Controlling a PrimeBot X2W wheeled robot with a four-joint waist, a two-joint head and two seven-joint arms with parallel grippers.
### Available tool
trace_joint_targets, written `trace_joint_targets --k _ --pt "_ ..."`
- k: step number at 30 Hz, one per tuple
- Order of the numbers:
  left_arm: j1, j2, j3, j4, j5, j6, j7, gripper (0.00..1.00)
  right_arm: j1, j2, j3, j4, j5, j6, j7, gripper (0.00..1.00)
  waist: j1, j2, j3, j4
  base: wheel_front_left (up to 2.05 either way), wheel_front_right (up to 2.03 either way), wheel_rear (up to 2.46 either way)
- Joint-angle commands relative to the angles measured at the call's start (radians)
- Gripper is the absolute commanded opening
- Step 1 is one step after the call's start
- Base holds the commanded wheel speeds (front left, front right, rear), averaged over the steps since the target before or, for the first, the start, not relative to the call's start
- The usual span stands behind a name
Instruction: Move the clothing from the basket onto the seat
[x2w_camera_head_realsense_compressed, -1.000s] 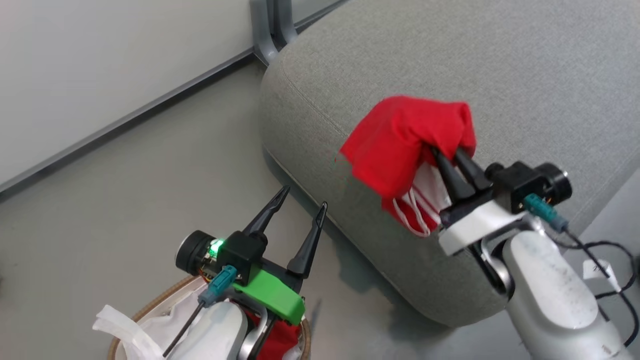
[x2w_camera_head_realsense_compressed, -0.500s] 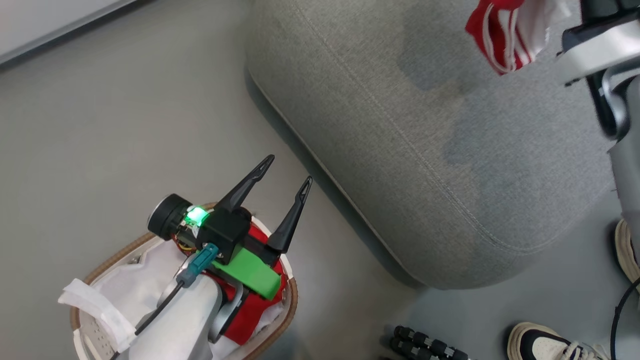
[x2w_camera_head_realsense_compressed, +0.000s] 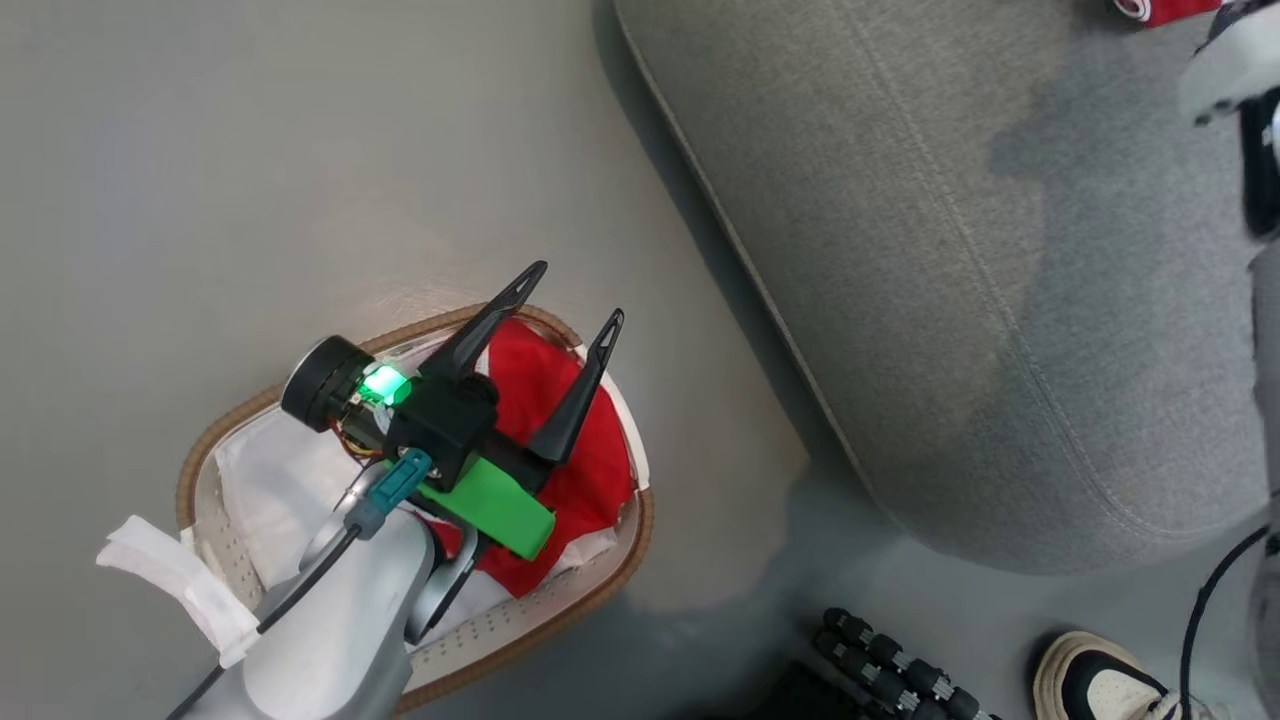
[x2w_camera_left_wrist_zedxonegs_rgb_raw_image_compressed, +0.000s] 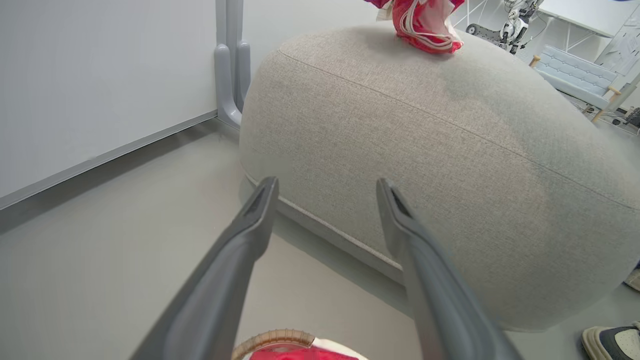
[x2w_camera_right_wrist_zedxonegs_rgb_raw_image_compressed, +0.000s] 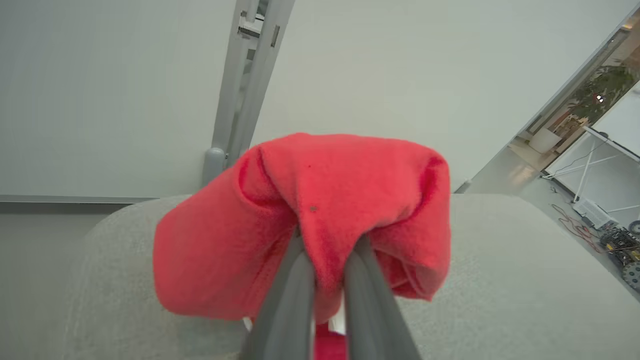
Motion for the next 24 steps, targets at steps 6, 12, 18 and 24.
trace_joint_targets --k 6,12,18,24 --pt "0.024 -0.019 0.02 0.025 -0.01 -0.003 0.001 1.0 0.212 0.051 -0.041 0.007 0.007 -0.001 -0.005 0.0 -0.0002 0.0 -0.02 0.053 0.0 0.0 0.0" --pt "0.054 -0.047 0.042 0.05 -0.007 -0.003 0.001 1.0 0.382 0.08 -0.115 -0.028 0.018 -0.001 -0.005 1.0 -0.0002 0.0 -0.106 0.066 0.0 0.0 0.0" --pt "0.108 -0.084 0.091 0.081 -0.004 -0.003 0.001 1.0 0.538 0.094 -0.179 -0.074 0.016 -0.001 -0.005 1.0 -0.0002 0.0 -0.209 0.094 0.0 0.0 0.0" --pt "0.205 -0.124 0.222 0.105 0.011 -0.003 0.001 1.0 0.671 0.124 -0.165 -0.16 0.073 -0.001 -0.005 1.0 -0.0002 0.0 -0.325 0.139 0.0 0.0 0.0"
